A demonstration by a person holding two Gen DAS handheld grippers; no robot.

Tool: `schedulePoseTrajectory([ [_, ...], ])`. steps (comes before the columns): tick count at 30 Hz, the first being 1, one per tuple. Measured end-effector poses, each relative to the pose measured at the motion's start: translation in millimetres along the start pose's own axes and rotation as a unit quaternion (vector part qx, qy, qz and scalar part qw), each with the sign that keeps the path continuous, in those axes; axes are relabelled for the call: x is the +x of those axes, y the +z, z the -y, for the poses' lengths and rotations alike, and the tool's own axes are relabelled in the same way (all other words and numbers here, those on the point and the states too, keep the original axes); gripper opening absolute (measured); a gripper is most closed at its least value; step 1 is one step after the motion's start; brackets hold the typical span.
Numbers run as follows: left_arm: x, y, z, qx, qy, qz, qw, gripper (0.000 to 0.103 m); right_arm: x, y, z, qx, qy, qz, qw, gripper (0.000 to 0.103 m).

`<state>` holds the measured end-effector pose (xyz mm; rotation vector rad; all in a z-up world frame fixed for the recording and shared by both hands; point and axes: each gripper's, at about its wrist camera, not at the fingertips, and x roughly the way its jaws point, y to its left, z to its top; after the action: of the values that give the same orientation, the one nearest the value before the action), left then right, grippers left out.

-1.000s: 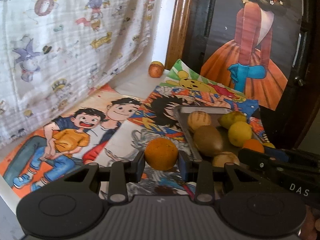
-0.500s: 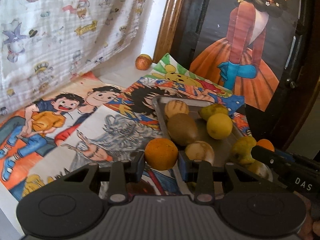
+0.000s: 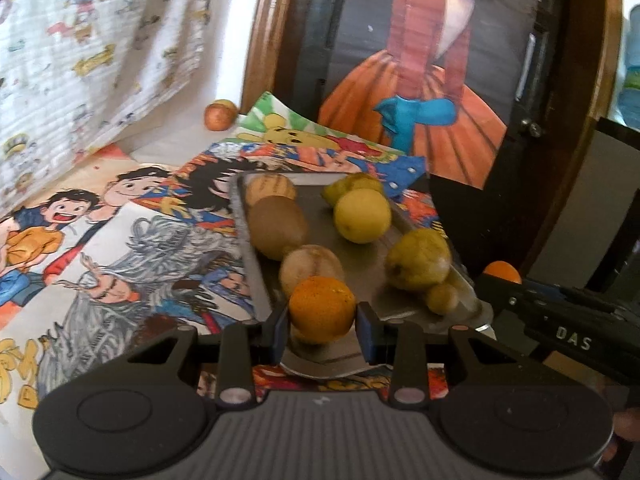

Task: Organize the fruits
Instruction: 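Carry the tangerine in the left gripper to the tray while the right gripper carries its tangerine there, then lower the tangerines onto the tray and open both grippers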

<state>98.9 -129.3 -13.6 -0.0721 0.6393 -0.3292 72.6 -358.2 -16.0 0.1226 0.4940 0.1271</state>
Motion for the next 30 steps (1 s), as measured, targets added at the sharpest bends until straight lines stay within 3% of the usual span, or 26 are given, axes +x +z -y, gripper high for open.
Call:
schedulePoseTrajectory([
  [7,7.1,-5.7,8.7,0.017,-0.015,-0.018,0.9996,0.039,2.6,-7.2,5.8,0.002,-0.002,-0.015,1.000,0.035],
  [30,14.6,-3.3,-0.4,-0.008,-0.023,-0.043,0.9988,0.039,15.1,-14.2,-5.5,-0.013,0.019,-0.037,0.999,0.035],
])
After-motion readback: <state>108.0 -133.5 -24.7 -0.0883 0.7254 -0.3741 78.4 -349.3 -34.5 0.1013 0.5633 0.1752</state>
